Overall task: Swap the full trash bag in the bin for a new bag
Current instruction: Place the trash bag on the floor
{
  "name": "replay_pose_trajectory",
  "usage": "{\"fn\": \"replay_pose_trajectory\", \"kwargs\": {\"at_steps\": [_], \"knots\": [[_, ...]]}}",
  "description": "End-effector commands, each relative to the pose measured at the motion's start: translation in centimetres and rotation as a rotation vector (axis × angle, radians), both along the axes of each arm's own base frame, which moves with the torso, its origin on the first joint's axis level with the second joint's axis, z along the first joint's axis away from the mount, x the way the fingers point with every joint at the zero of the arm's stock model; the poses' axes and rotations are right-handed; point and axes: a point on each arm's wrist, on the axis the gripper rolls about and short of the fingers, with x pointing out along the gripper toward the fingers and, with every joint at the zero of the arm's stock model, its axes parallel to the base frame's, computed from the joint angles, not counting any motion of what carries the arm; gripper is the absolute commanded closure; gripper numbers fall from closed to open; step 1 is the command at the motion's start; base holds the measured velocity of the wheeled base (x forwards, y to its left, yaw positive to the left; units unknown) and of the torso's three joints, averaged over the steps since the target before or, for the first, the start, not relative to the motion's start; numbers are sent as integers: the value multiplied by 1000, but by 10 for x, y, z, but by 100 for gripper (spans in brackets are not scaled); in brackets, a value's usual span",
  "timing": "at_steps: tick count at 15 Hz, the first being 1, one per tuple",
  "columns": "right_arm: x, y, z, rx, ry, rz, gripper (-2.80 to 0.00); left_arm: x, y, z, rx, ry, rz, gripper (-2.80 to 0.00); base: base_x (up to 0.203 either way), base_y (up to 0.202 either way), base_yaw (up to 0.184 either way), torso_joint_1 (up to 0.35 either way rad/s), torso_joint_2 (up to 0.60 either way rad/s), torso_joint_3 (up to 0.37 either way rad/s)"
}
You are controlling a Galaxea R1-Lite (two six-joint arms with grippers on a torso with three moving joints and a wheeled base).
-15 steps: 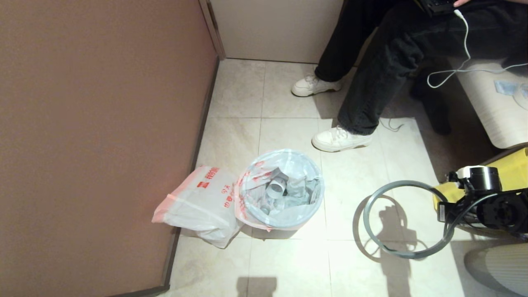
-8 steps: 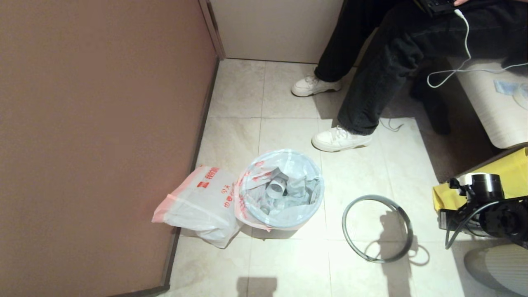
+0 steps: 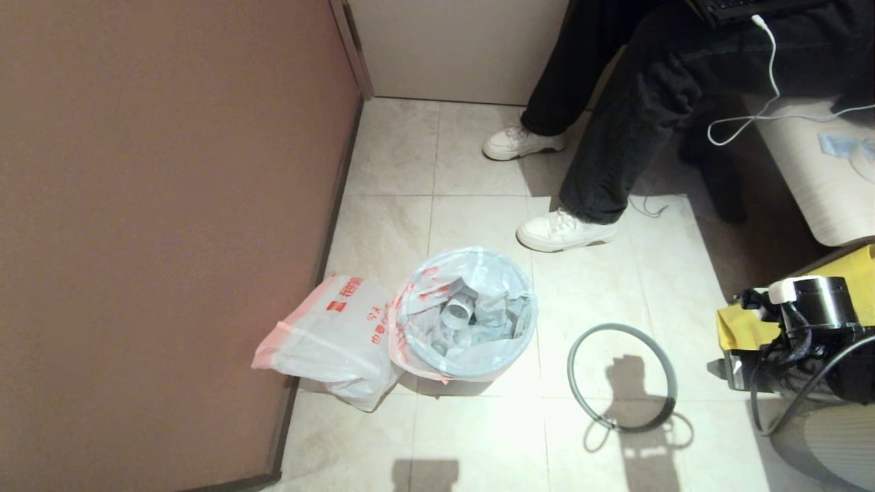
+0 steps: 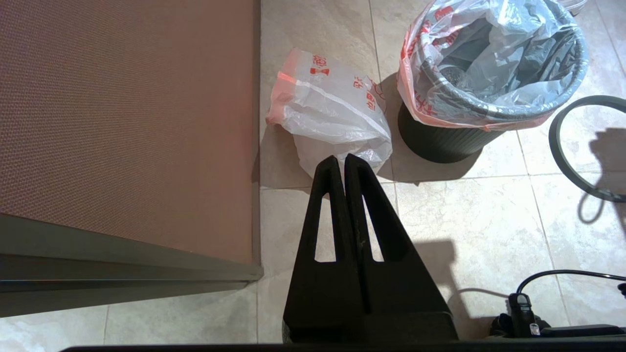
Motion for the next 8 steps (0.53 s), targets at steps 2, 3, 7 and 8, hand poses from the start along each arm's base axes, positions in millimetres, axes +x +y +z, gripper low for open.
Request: {"fn": "replay_pose_trajectory", "kwargs": {"at_steps": [2, 3, 7, 8], "knots": [[-18, 24, 27, 15, -57, 105, -280, 0, 0, 0, 0, 1, -1, 0, 0, 0, 0, 0, 0, 0], [-20, 35, 29, 18, -56, 147, -280, 0, 0, 0, 0, 1, 0, 0, 0, 0, 0, 0, 0, 0], [-20, 70, 27, 20, -49, 280, 0, 0, 0, 0, 0, 1, 0, 0, 0, 0, 0, 0, 0, 0], [-18, 83, 28, 21, -52, 324, 0, 0, 0, 0, 0, 1, 0, 0, 0, 0, 0, 0, 0, 0]]}}
